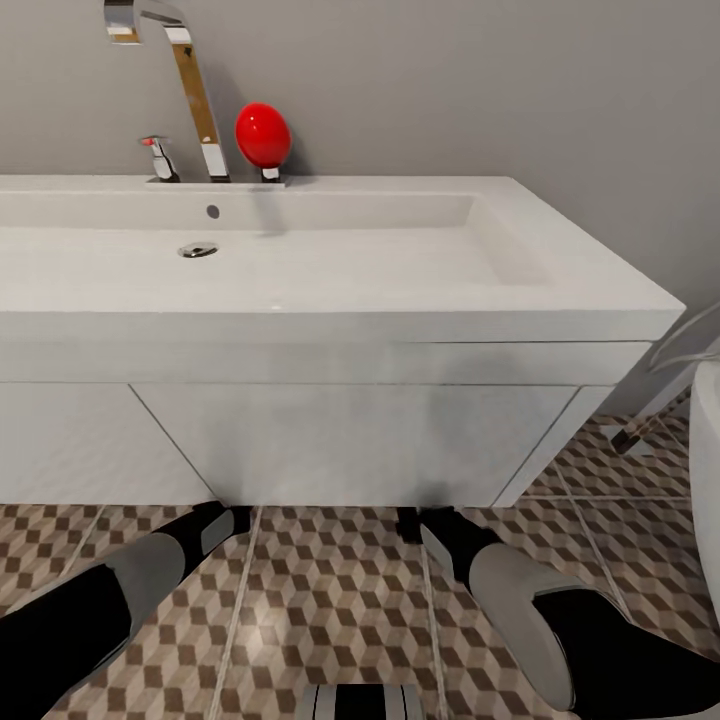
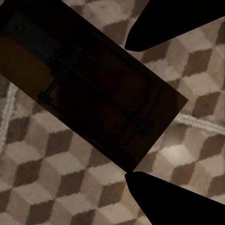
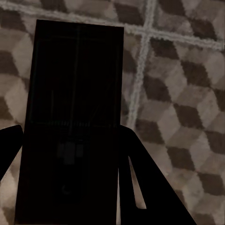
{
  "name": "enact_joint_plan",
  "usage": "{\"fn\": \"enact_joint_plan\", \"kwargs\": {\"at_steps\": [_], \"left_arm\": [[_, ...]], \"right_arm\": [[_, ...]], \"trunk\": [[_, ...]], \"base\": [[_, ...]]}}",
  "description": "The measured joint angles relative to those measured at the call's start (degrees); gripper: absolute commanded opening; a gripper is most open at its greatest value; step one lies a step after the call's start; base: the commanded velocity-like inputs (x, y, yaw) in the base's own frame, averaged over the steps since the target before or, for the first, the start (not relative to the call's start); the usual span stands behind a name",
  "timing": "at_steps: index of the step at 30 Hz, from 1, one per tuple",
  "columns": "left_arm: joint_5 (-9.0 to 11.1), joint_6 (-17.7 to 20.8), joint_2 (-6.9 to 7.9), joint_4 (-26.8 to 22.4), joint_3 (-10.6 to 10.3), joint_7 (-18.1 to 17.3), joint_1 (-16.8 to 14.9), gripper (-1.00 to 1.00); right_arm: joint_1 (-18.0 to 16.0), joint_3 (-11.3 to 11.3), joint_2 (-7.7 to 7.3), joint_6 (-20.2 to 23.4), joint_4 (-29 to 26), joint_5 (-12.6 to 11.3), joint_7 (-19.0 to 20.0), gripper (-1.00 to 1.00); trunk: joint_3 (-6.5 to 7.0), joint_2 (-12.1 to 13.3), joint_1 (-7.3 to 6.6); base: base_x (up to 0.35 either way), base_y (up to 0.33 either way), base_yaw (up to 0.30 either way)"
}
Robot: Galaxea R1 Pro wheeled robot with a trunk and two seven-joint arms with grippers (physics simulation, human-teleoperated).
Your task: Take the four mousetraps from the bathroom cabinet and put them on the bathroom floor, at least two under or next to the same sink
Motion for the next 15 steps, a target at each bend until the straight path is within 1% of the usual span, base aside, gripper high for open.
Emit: {"fn": "enact_joint_plan", "kwargs": {"at_steps": [1, 3, 6, 8, 10, 12, 13, 15], "left_arm": [[0.0, 0.0, 0.0, 0.0, 0.0, 0.0, 0.0, -1.0], [0.1, -0.1, -0.05, 0.0, 0.3, 0.0, 0.0, -1.0], [0.1, -0.3, -0.21, 0.0, 0.3, 0.0, 0.0, -1.0], [0.1, -0.8, -0.22, -0.1, 0.2, -0.1, 0.1, -1.0], [0.0, -1.5, -0.21, -0.1, 0.1, -0.2, 0.1, -1.0], [-0.1, -3.0, -0.2, -0.1, -0.1, -0.2, 0.2, -1.0], [0.1, -4.0, -0.2, -0.1, 0.2, -0.2, 0.3, -1.0], [-0.1, -5.1, -0.18, 0.0, 0.1, -0.2, 0.4, -1.0]], "right_arm": [[0.0, 0.0, -0.01, -1.1, 0.3, 0.0, 0.0, -1.0], [0.0, 0.0, 0.0, -4.4, 1.1, 0.0, 0.0, -1.0], [0.0, 0.1, 0.0, -9.8, 2.5, 0.0, 0.1, -1.0], [0.0, 0.0, -0.01, -11.9, 3.0, 0.1, 0.1, -1.0], [0.1, 0.0, -0.01, -13.1, 3.2, 0.1, 0.1, -1.0], [0.1, 0.0, -0.01, -13.7, 3.3, 0.1, 0.1, -1.0], [0.1, 0.1, -0.01, -14.0, 3.4, 0.1, 0.1, -1.0], [0.1, 0.1, -0.01, -15.9, 3.8, 0.1, 0.1, -1.0]], "trunk": [[0.0, 0.0, 0.0], [0.0, 0.0, 0.01], [-0.01, 0.0, 0.02], [-0.01, 0.0, 0.02], [-0.01, 0.0, 0.03], [-0.01, 0.0, 0.03], [-0.01, 0.0, 0.03], [-0.01, 0.0, 0.03]], "base": [[0.002, 0.0, 0.0], [0.001, 0.0, 0.0], [0.0, 0.0, 0.0], [0.0, 0.0, 0.0], [0.0, 0.0, 0.0], [0.0, 0.0, 0.0], [0.0, 0.0, 0.0], [0.0, 0.0, 0.0]]}}
